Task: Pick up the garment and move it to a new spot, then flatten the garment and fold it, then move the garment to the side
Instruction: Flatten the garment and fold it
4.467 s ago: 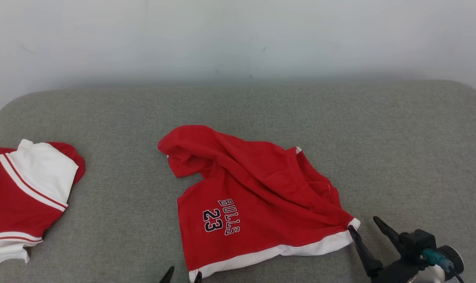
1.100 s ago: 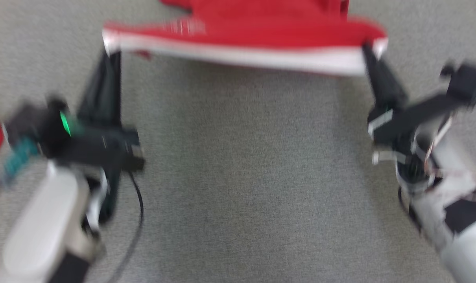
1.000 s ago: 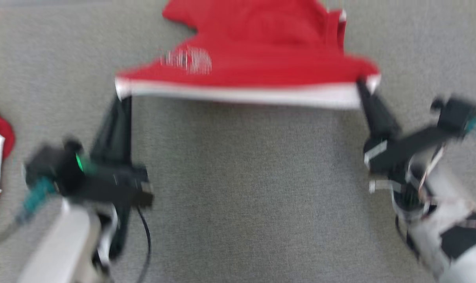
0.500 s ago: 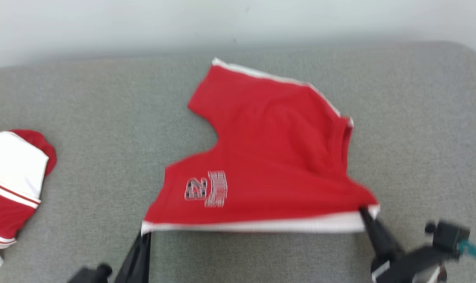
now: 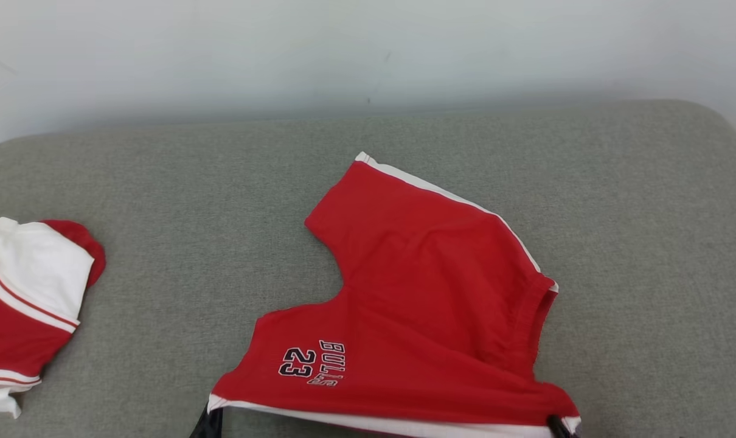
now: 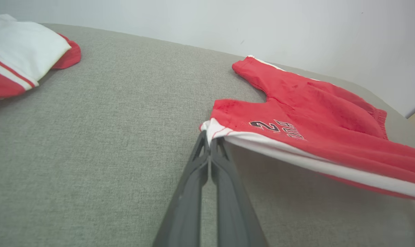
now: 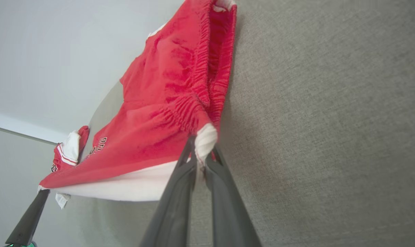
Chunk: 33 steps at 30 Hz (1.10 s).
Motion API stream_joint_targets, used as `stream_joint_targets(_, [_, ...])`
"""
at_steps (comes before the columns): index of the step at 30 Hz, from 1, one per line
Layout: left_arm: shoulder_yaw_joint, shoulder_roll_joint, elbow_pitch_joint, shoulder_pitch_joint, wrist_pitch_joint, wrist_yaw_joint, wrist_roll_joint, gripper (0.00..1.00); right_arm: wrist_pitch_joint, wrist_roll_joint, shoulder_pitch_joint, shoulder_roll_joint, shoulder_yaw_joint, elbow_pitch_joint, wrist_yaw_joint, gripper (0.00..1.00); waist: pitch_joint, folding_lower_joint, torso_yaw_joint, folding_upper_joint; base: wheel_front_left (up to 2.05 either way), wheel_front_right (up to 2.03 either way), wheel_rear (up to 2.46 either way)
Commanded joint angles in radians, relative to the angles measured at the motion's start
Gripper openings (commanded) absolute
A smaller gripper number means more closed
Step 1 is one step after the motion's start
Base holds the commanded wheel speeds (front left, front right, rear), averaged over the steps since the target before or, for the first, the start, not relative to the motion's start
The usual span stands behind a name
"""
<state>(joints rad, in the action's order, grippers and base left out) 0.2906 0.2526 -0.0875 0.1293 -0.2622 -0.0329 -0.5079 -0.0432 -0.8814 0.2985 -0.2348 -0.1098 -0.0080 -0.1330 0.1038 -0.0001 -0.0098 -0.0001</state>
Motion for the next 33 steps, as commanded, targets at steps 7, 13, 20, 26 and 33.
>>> stream_joint_targets(7, [0.018, 0.070, 0.036, -0.138, 0.043, 0.039, 0.069, 0.00, -0.082, 0.033, -0.064, 0.095, 0.051, -0.078, 0.004, 0.00, 0.032, 0.0001, -0.036, 0.0001, 0.00, 0.00, 0.00])
stream_joint_targets(13, [0.042, 0.143, 0.027, -0.383, 0.149, 0.104, 0.109, 0.00, -0.138, 0.007, -0.171, 0.137, 0.079, -0.074, 0.004, 0.00, 0.085, 0.0001, -0.072, 0.0001, 0.00, 0.00, 0.00])
stream_joint_targets(20, [0.097, 0.189, -0.071, -0.694, 0.259, 0.151, 0.125, 0.00, -0.158, -0.022, -0.352, 0.167, 0.071, -0.017, 0.003, 0.00, 0.188, 0.0001, -0.143, 0.0001, 0.00, 0.00, 0.00])
stream_joint_targets(26, [0.158, 0.205, -0.185, -0.870, 0.305, 0.162, 0.127, 0.00, -0.147, -0.032, -0.459, 0.176, 0.048, 0.033, 0.003, 0.00, 0.243, 0.0001, -0.190, 0.0001, 0.00, 0.00, 0.00])
stream_joint_targets(33, [0.282, 0.211, -0.378, -1.066, 0.290, 0.162, 0.086, 0.00, -0.096, -0.028, -0.564, 0.182, 0.014, 0.089, 0.003, 0.00, 0.290, 0.0001, -0.241, 0.0001, 0.00, 0.00, 0.00])
